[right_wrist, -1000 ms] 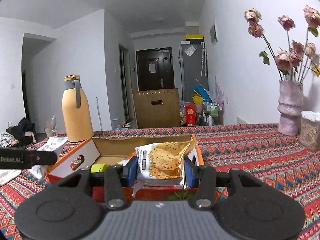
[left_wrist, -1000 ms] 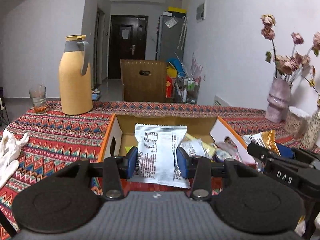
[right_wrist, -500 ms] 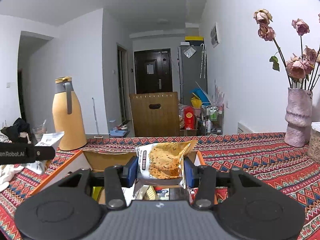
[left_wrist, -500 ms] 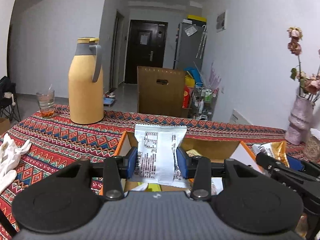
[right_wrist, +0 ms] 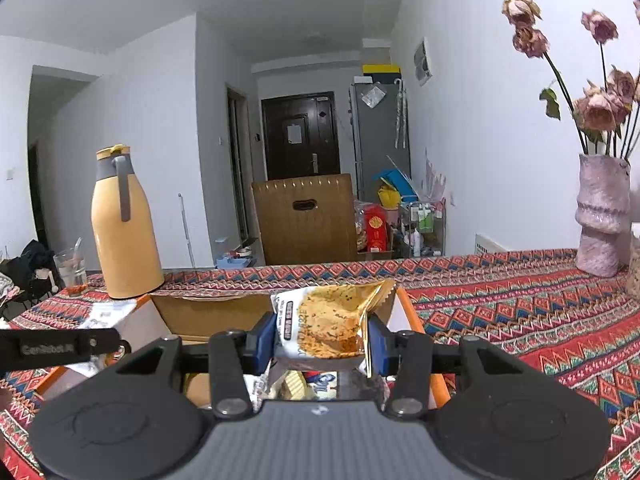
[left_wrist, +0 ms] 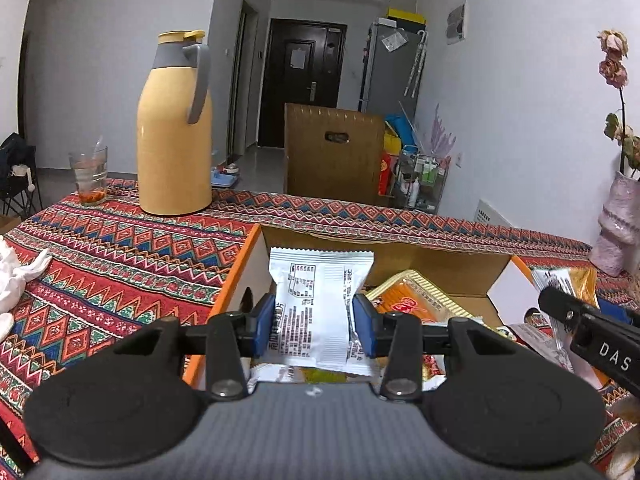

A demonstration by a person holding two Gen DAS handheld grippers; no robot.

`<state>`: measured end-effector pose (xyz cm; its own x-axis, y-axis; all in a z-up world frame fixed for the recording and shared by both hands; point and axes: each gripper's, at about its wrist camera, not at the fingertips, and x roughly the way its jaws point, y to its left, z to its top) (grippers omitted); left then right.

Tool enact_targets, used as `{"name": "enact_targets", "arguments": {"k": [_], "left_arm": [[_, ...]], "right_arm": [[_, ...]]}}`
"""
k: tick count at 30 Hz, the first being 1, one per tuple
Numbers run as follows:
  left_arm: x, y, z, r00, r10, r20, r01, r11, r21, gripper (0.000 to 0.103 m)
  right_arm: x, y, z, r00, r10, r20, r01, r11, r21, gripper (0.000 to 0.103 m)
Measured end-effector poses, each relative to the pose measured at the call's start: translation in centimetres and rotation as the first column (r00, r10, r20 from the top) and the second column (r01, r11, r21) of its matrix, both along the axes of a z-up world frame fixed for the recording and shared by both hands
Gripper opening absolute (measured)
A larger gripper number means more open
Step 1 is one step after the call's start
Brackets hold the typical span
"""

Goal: Organize snacks
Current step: 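Carry both packets into the cardboard box and open both grippers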

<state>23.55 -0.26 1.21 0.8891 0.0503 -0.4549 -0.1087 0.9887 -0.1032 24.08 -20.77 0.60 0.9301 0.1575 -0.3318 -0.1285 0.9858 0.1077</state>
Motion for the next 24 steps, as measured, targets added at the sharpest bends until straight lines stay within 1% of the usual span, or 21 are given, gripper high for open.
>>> {"name": "enact_targets", "arguments": {"k": [3, 6, 7, 9, 10, 11, 13, 14, 15, 16, 17, 18, 20, 24], "left_arm": [[0.1, 0.3, -0.2, 1.000, 0.000, -0.006, 0.000, 1.000, -0.013, 0.043], [0.0, 0.3, -0.3, 1.000, -0.004, -0.006, 0.004, 1.000, -0.016, 0.044], [-0.1, 0.3, -0.3, 1.000, -0.006, -0.002, 0.006, 1.000, -0.016, 0.045], [-0.1, 0.1, -0.2, 1.000, 0.002, 0.004, -0.001, 1.000, -0.010, 0.047], [-0.2, 0.2, -0.2, 1.000, 0.003, 0.008, -0.003, 1.000, -0.010, 0.048], [-0.2, 0.2, -0.2, 1.000, 0.003, 0.011, -0.003, 1.000, -0.011, 0.052], [-0.4, 0.2, -0.1, 1.000, 0.009, 0.021, -0.009, 1.000, -0.010, 0.064], [-0.6, 0.1, 0.0, 0.999, 0.016, 0.030, -0.016, 1.000, -0.007, 0.076], [-0.8, 0.1, 0.1, 0.999, 0.024, 0.043, -0.023, 1.000, -0.004, 0.087], [-1.0, 0.1, 0.3, 0.998, 0.027, 0.054, -0.027, 1.000, -0.003, 0.091], [-1.3, 0.1, 0.4, 0.997, 0.029, 0.067, -0.029, 1.000, -0.004, 0.101], [-1.5, 0.1, 0.5, 0.996, 0.032, 0.078, -0.031, 0.999, -0.006, 0.103], [-1.9, 0.1, 0.7, 0.995, 0.034, 0.089, -0.034, 0.999, -0.007, 0.103], [-1.9, -0.2, 0.6, 0.997, 0.027, 0.079, -0.027, 1.000, -0.002, 0.103]], "right_arm": [[0.3, 0.2, -0.6, 1.000, 0.004, -0.031, -0.004, 1.000, -0.005, 0.046], [0.2, 0.6, -0.8, 0.999, 0.019, -0.036, -0.019, 1.000, -0.013, 0.047], [0.0, 0.7, -0.8, 0.999, 0.025, -0.032, -0.025, 1.000, -0.015, 0.047], [-0.1, 0.9, -0.7, 0.999, 0.031, -0.029, -0.032, 0.999, -0.020, 0.053], [-0.2, 0.9, -0.7, 0.999, 0.033, -0.028, -0.033, 0.999, -0.021, 0.053], [-0.3, 1.0, -0.7, 0.999, 0.033, -0.030, -0.034, 0.999, -0.024, 0.052], [-0.5, 1.1, -0.6, 0.999, 0.032, -0.033, -0.033, 0.999, -0.026, 0.059], [-0.6, 1.1, -0.6, 0.999, 0.032, -0.031, -0.032, 0.999, -0.025, 0.070], [-0.8, 1.1, -0.5, 0.999, 0.029, -0.026, -0.029, 0.999, -0.024, 0.084], [-1.0, 1.1, -0.4, 1.000, 0.022, -0.016, -0.022, 0.999, -0.025, 0.090], [-1.2, 1.0, -0.3, 1.000, 0.018, -0.010, -0.018, 1.000, -0.023, 0.098], [-1.4, 0.9, -0.3, 1.000, 0.016, -0.005, -0.016, 1.000, -0.020, 0.103], [-1.6, 0.7, -0.1, 1.000, 0.009, 0.003, -0.009, 1.000, -0.010, 0.103], [-1.8, 0.4, -0.1, 1.000, -0.002, 0.003, 0.002, 1.000, -0.001, 0.103]]}}
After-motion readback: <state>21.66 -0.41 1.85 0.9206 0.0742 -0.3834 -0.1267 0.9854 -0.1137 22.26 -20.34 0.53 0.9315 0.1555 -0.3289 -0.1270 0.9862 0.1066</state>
